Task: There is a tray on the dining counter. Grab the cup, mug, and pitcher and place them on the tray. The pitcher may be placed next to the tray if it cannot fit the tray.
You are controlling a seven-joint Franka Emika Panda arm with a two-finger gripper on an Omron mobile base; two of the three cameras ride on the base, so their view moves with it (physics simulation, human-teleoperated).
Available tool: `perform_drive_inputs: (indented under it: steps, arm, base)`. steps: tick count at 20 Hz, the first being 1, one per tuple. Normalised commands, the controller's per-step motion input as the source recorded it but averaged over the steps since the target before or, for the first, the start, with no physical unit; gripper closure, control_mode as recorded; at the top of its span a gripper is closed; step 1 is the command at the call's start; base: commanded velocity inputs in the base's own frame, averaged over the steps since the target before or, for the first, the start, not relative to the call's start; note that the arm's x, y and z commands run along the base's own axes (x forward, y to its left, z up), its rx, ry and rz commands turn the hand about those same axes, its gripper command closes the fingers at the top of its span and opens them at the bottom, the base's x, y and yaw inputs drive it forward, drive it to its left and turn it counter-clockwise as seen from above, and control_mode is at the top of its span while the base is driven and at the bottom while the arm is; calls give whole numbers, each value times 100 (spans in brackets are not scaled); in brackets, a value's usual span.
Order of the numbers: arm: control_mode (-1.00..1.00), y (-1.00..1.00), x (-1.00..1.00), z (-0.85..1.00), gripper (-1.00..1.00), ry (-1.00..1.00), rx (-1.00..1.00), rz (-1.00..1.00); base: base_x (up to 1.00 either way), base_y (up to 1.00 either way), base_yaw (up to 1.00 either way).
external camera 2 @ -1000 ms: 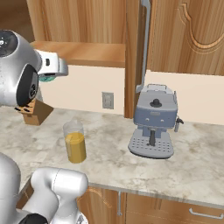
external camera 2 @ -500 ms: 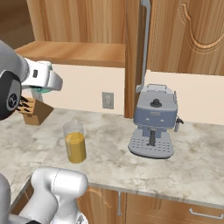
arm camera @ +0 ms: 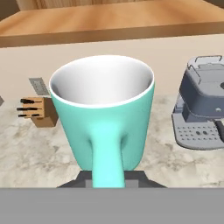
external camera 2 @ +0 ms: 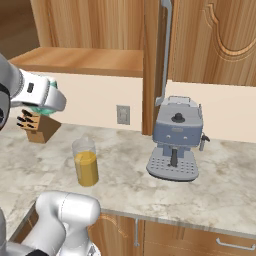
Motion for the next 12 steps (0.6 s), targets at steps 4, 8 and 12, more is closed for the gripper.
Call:
perform_drive_inputs:
  steps: [4, 8, 12]
  arm:
    - [-100, 0, -19, 0, 100, 5, 0, -3]
    - [-100, 0, -15, 0, 100, 3, 0, 0]
    - [100, 0, 0, 0, 100, 0, 0, 0]
  base:
    - [0, 0, 0]
    - [0, 0, 0]
    - [-53, -4, -1]
